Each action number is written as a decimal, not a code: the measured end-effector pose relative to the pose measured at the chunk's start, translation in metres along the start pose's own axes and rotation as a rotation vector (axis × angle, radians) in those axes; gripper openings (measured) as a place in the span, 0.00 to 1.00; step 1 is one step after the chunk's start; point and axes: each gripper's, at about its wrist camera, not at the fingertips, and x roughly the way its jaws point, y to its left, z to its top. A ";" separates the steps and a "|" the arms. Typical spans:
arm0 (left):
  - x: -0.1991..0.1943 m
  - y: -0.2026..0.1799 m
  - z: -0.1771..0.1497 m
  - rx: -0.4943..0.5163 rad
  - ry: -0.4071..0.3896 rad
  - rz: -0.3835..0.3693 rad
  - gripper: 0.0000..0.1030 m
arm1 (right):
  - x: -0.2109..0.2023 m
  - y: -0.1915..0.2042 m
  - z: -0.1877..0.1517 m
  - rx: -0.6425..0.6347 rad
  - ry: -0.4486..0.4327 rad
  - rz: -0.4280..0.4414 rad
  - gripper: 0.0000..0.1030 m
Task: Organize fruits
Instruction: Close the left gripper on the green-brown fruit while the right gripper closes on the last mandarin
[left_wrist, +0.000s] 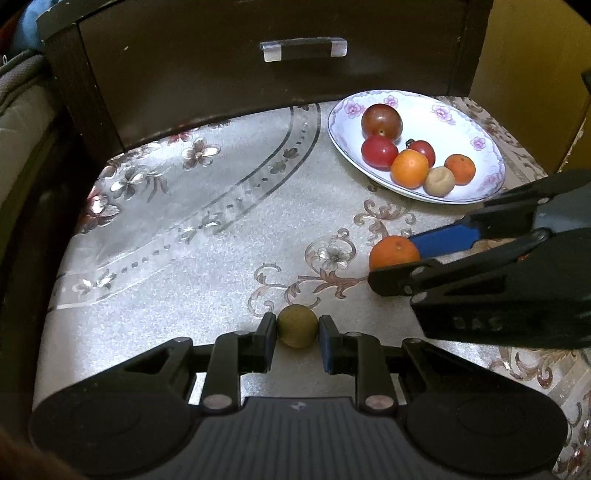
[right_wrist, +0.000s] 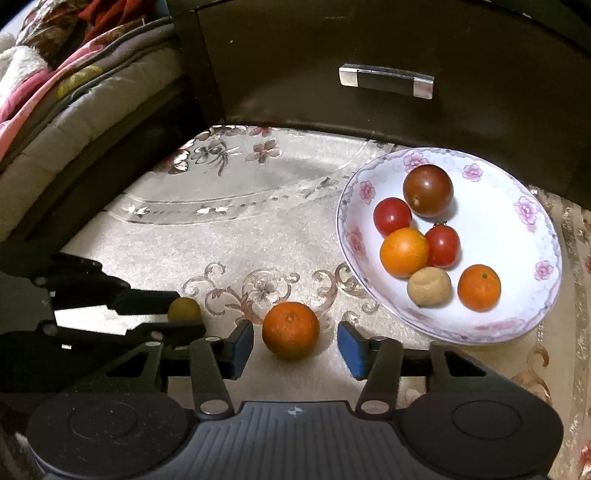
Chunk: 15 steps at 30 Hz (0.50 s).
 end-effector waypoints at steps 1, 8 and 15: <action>0.000 0.000 0.000 0.001 0.000 0.001 0.32 | 0.002 0.001 0.000 -0.005 0.007 -0.001 0.30; 0.001 -0.001 0.000 0.005 0.002 -0.008 0.32 | 0.005 0.003 0.000 -0.004 0.020 -0.015 0.27; -0.002 -0.013 0.002 0.024 -0.005 -0.044 0.32 | -0.020 -0.009 -0.013 -0.013 0.029 -0.036 0.27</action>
